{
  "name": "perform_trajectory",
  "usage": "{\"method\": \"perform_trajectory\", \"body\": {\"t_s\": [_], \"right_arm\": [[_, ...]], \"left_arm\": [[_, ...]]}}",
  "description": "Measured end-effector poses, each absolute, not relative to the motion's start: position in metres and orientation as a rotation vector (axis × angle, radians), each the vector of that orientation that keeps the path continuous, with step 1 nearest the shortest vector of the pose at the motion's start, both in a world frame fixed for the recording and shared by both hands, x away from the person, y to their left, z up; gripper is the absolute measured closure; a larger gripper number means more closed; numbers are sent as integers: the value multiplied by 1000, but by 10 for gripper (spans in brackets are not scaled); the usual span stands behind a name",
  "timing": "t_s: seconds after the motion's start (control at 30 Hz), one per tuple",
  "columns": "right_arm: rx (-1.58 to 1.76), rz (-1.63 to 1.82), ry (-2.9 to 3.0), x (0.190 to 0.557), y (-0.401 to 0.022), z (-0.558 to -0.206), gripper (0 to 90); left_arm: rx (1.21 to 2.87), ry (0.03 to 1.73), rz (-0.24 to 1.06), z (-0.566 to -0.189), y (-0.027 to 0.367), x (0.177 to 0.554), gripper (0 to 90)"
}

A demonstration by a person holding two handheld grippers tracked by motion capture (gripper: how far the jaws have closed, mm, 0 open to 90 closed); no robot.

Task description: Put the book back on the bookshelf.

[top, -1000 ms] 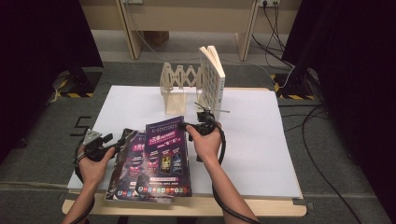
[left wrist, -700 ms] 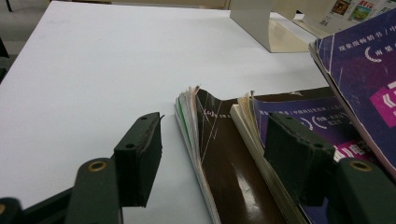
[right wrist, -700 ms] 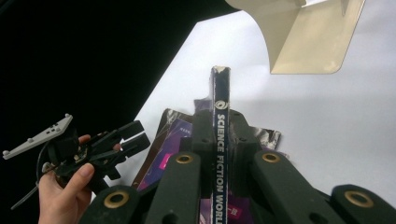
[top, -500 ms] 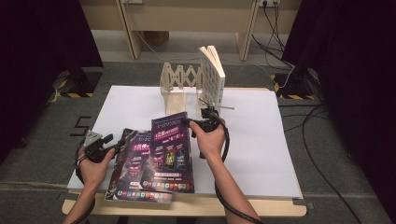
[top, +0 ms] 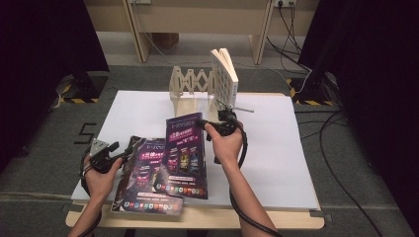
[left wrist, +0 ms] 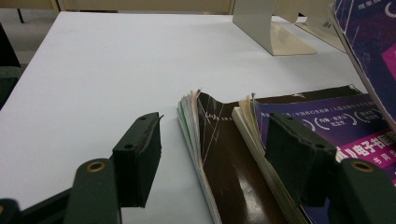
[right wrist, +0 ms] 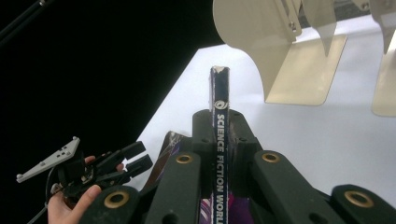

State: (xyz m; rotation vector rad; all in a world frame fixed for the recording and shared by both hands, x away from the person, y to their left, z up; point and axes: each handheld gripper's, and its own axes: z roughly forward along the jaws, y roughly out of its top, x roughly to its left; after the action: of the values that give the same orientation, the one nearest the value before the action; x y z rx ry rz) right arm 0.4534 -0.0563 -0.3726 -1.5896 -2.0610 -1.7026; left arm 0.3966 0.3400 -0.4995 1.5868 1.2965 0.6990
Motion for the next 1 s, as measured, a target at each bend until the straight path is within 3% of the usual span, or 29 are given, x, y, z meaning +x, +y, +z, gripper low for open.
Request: {"method": "perform_trajectory", "body": {"t_s": [1.0], "right_arm": [[-1622,-1859,-2081,456,-71,-343,848]], "left_arm": [[1603,1287,719,-500,337,396,359]]}}
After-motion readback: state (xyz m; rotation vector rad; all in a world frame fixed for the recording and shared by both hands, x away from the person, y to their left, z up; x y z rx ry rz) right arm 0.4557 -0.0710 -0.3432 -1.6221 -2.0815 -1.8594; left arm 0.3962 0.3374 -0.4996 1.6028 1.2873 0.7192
